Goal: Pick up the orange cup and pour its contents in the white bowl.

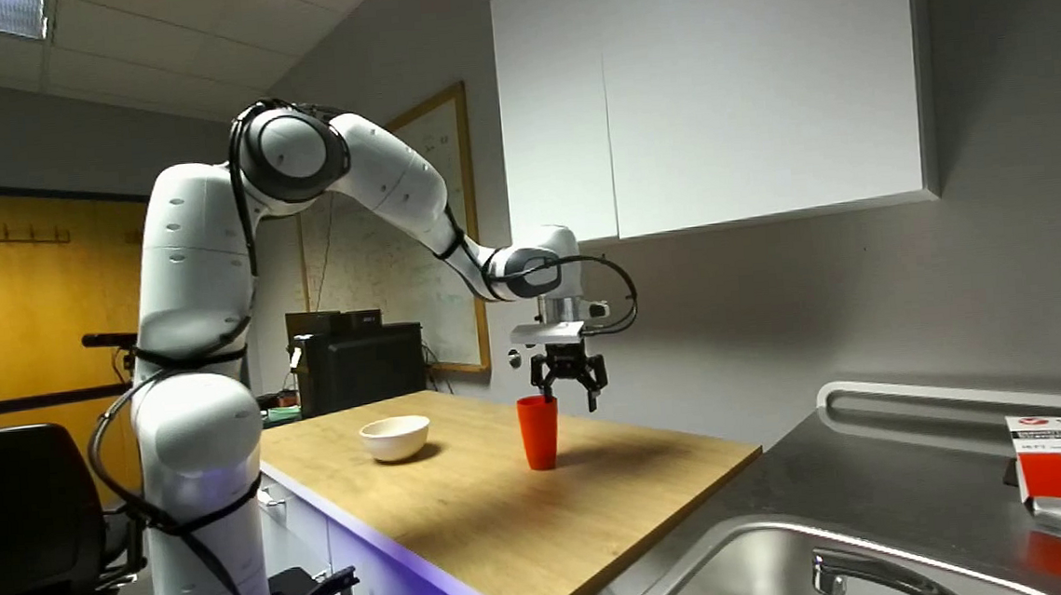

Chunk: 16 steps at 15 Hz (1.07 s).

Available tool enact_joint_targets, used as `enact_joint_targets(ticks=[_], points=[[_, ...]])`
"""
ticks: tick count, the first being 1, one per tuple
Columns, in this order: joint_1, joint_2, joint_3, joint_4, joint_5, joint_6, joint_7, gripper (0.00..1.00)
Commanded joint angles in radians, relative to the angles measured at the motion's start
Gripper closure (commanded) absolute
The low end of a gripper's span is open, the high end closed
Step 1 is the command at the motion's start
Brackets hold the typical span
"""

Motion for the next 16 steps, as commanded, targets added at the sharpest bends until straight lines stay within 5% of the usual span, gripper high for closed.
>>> enact_joint_targets(ticks=[1,10,16], points=[[-0.024,0.074,0.029,0.081,0.002,-0.028,0.038,0.27],[-0.011,0.108,0.039,0.089,-0.086,-0.023,0.144,0.95],[0.099,0.002,0.062,-0.005,-0.411,-0.048,0.415,0.99]])
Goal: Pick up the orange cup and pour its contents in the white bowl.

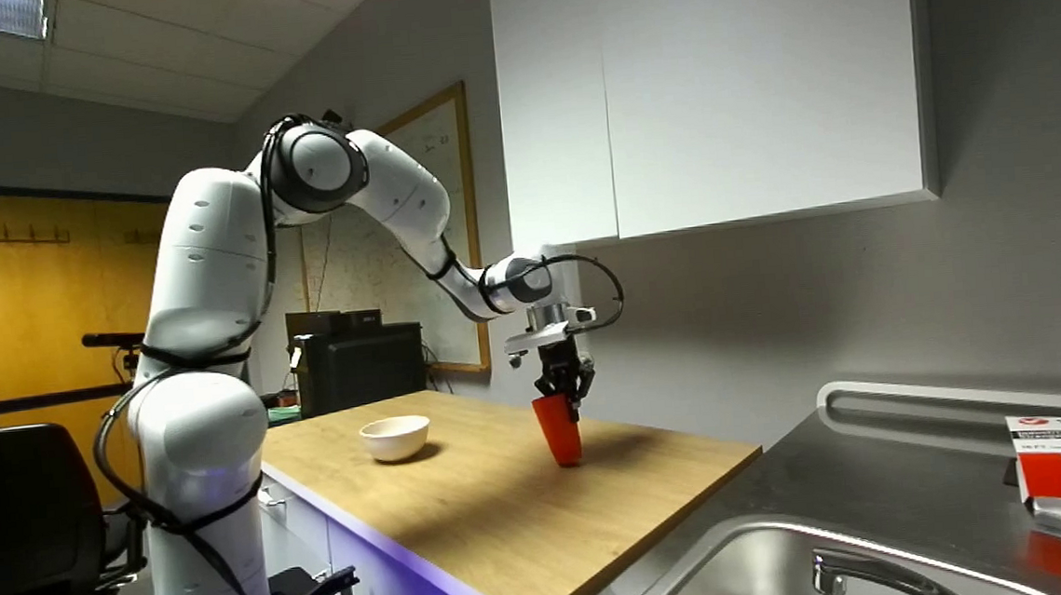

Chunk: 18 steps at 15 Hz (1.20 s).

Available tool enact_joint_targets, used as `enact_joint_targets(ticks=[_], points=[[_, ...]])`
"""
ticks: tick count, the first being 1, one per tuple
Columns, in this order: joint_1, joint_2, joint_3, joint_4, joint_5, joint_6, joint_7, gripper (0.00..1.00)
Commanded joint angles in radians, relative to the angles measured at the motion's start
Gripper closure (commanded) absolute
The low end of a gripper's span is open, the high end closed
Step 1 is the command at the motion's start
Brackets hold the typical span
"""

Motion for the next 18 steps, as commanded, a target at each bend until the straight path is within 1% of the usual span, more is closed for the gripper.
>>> enact_joint_targets(ticks=[1,4,7,10,14,16,18], points=[[0.065,-0.100,0.031,-0.082,-0.193,-0.050,0.162,0.98],[0.111,-0.174,0.077,-0.133,-0.322,-0.115,0.242,0.98],[0.139,-0.244,0.135,-0.188,-0.416,-0.155,0.283,0.98],[0.155,-0.294,0.191,-0.230,-0.463,-0.182,0.310,0.98],[0.184,-0.284,0.262,-0.241,-0.482,-0.196,0.385,0.98],[0.209,-0.256,0.302,-0.234,-0.493,-0.205,0.443,0.98],[0.240,-0.220,0.343,-0.219,-0.534,-0.231,0.520,0.98]])
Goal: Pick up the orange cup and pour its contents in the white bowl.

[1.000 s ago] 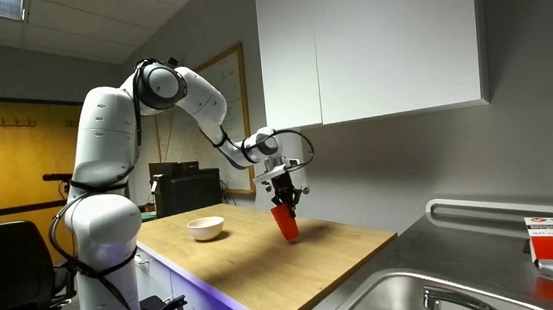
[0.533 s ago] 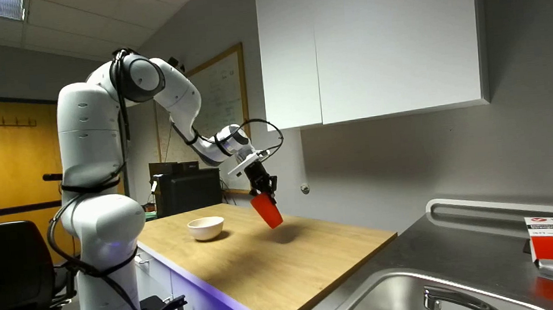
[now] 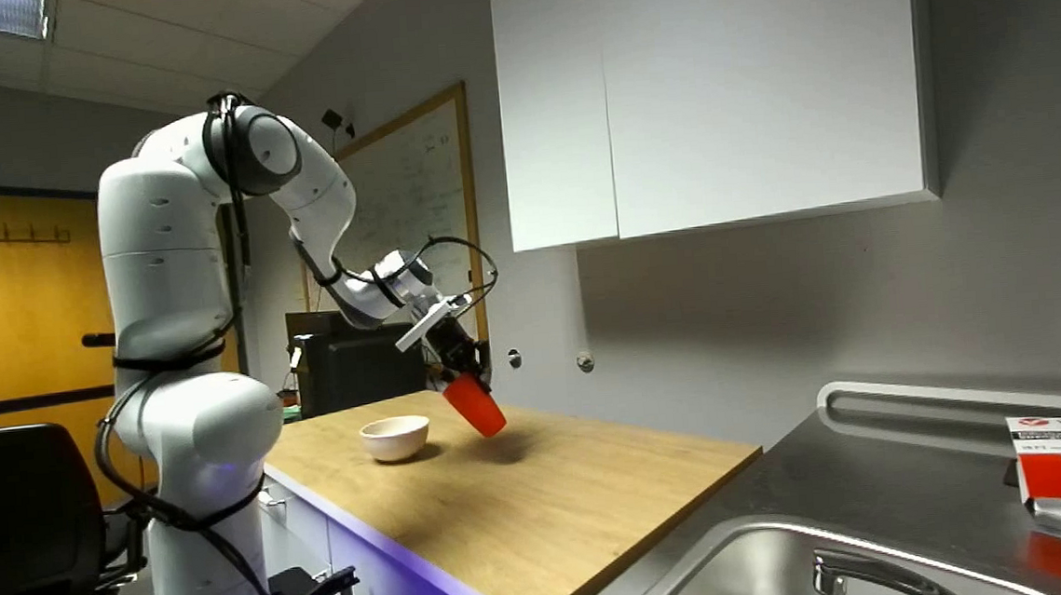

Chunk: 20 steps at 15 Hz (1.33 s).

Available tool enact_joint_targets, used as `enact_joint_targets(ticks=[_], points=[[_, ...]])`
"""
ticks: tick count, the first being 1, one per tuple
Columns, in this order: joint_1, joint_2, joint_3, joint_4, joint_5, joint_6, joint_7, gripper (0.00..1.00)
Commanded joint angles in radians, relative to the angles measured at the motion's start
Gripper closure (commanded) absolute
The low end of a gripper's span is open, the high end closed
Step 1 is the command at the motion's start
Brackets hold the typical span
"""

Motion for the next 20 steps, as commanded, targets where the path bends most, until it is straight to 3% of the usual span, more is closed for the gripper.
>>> enact_joint_targets(ticks=[1,6,13,20], points=[[0.052,0.061,0.070,0.030,-0.092,-0.061,0.148,0.98],[0.158,0.173,0.143,0.075,-0.274,-0.195,0.372,0.98],[0.323,0.366,0.187,0.141,-0.550,-0.532,0.617,0.98],[0.378,0.435,0.185,0.125,-0.694,-0.789,0.731,0.98]])
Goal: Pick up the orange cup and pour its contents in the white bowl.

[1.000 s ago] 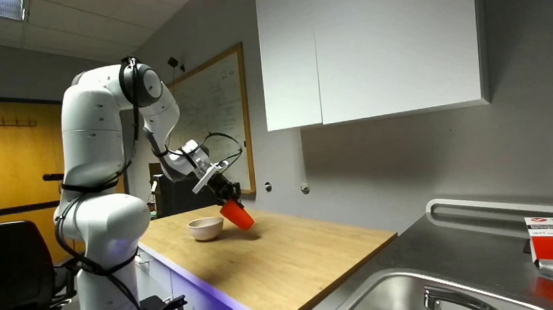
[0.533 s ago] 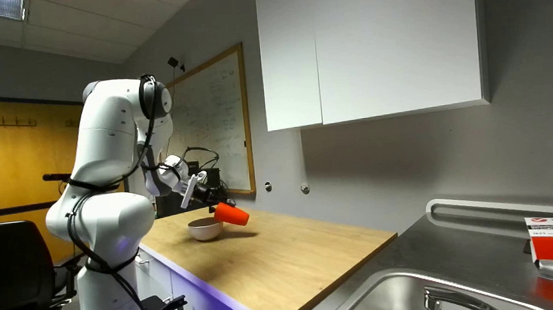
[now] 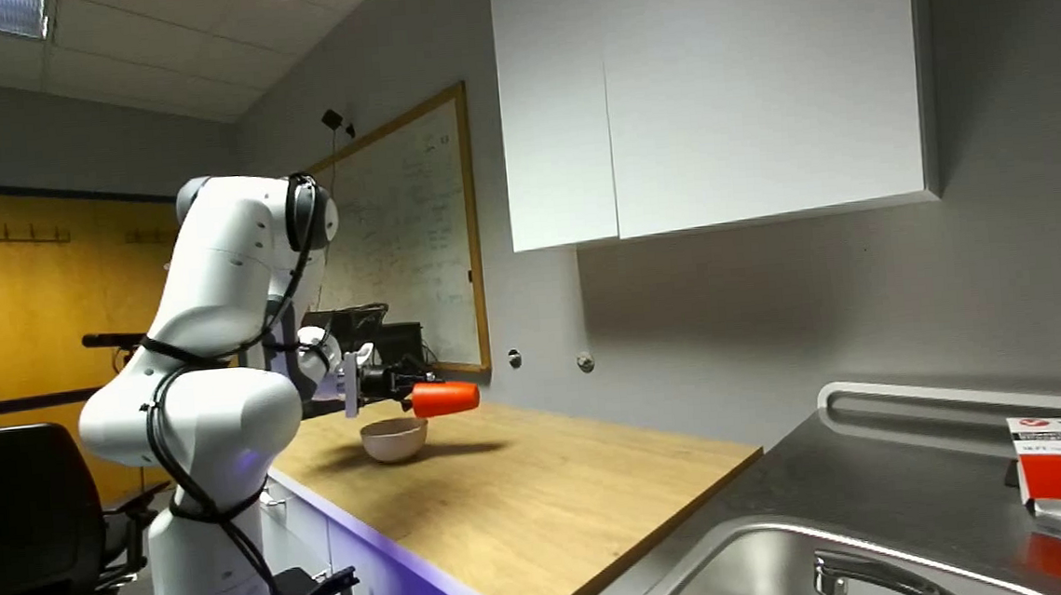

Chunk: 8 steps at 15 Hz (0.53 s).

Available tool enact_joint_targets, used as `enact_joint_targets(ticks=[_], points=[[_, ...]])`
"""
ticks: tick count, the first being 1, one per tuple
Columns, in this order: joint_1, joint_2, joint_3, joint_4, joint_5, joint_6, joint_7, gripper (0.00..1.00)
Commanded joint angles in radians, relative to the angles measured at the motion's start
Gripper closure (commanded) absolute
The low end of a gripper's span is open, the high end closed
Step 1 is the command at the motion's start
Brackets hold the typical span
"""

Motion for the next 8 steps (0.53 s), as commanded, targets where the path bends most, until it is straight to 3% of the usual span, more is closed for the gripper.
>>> enact_joint_targets(ticks=[1,8], points=[[0.021,0.030,0.008,0.009,-0.056,-0.128,0.053,0.98],[0.078,0.114,0.027,0.032,-0.069,-0.300,0.070,0.98]])
